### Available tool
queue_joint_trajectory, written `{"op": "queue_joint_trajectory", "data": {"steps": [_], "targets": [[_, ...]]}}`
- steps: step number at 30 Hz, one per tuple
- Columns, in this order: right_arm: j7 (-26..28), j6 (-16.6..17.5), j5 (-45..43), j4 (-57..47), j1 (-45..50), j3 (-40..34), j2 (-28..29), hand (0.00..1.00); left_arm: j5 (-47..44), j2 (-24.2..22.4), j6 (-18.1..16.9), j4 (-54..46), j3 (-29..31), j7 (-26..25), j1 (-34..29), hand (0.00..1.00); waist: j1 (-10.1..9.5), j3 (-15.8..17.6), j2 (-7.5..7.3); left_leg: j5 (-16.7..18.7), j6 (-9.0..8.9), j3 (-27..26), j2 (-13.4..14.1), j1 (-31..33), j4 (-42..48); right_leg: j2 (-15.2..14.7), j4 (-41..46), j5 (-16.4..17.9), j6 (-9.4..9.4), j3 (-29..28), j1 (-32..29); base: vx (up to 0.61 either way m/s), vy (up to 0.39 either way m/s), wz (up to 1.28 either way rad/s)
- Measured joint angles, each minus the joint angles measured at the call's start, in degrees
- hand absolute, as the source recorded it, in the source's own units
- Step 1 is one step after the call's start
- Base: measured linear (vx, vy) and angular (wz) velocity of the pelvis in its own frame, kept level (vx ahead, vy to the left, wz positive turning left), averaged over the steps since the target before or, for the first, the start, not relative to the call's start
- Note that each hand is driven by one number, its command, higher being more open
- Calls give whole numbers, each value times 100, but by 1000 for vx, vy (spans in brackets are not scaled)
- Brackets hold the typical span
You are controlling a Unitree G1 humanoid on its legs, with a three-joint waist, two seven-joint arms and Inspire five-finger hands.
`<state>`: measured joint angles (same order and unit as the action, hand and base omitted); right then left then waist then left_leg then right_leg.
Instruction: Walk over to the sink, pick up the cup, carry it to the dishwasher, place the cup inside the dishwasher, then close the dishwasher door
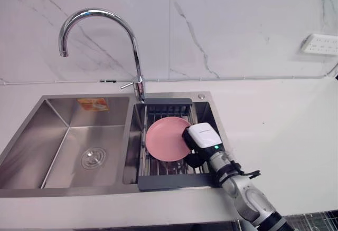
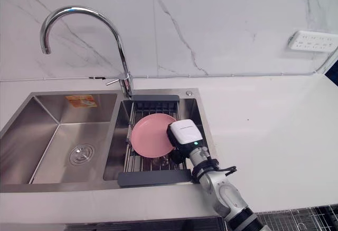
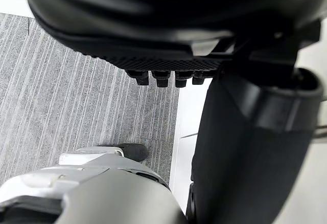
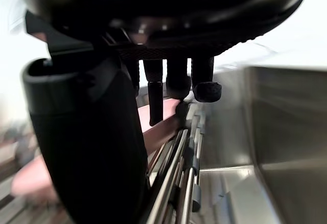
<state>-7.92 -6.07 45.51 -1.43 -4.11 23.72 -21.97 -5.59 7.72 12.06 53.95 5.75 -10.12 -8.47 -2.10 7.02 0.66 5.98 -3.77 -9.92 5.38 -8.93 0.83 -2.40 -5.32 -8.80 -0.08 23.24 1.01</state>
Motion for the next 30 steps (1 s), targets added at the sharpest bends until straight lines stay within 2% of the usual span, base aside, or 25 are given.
{"op": "queue_joint_trajectory", "data": {"steps": [1,2,7,12,14,18,22,26,30], "targets": [[-65,-103,-397,0,20,-227,127,0,-5,-2,6,0,19,-1,-1,100,4,10,18,0,0,-5,0,0,5,0,0,0,0,-6,0,0,0,0],[-251,-188,-606,-25,17,-483,273,100,-9,-17,14,-1,50,-2,1,100,4,14,49,1,-1,-9,-1,-2,6,-1,0,1,1,-11,0,0,0,0],[-672,-396,-1060,-149,3,-1400,477,100,-18,-59,88,-12,70,-53,-52,100,-3,-58,181,10,0,-9,-1,-13,-10,-1,0,3,0,-8,0,0,0,0],[-946,-467,-1510,-272,-129,-1860,569,100,-23,-118,172,-118,70,-86,-55,100,14,-65,187,16,6,-21,-7,-30,-16,-8,0,2,0,-13,7,0,0,0],[-1000,-502,-2021,-292,-178,-2011,671,100,-32,-168,202,-193,69,-96,-54,100,13,-65,186,19,8,-22,-10,-35,-17,-11,0,3,1,-13,12,0,0,0],[-1005,-522,-2637,-296,-194,-2136,859,100,-179,-209,243,-217,70,-122,-52,100,17,-64,184,21,9,-25,-9,-60,-29,-10,0,9,9,-14,31,0,0,0],[-1035,-518,-2635,-372,-198,-2312,974,100,-231,-216,238,-216,71,-162,-50,100,-19,-68,176,27,22,-31,-12,-55,-12,-8,0,5,5,-25,31,0,0,0],[-1048,-365,-2603,-624,-213,-2639,999,100,-229,-245,239,-211,179,-178,-70,100,-24,-76,159,31,29,-33,-17,-53,9,-9,1,2,4,-32,31,0,0,0],[-711,-198,-2636,-961,-213,-2808,964,100,-224,-228,245,-210,184,-178,-79,100,-12,-97,121,50,39,-35,-16,-34,32,-10,1,-3,0,-41,31,0,0,0]]}}
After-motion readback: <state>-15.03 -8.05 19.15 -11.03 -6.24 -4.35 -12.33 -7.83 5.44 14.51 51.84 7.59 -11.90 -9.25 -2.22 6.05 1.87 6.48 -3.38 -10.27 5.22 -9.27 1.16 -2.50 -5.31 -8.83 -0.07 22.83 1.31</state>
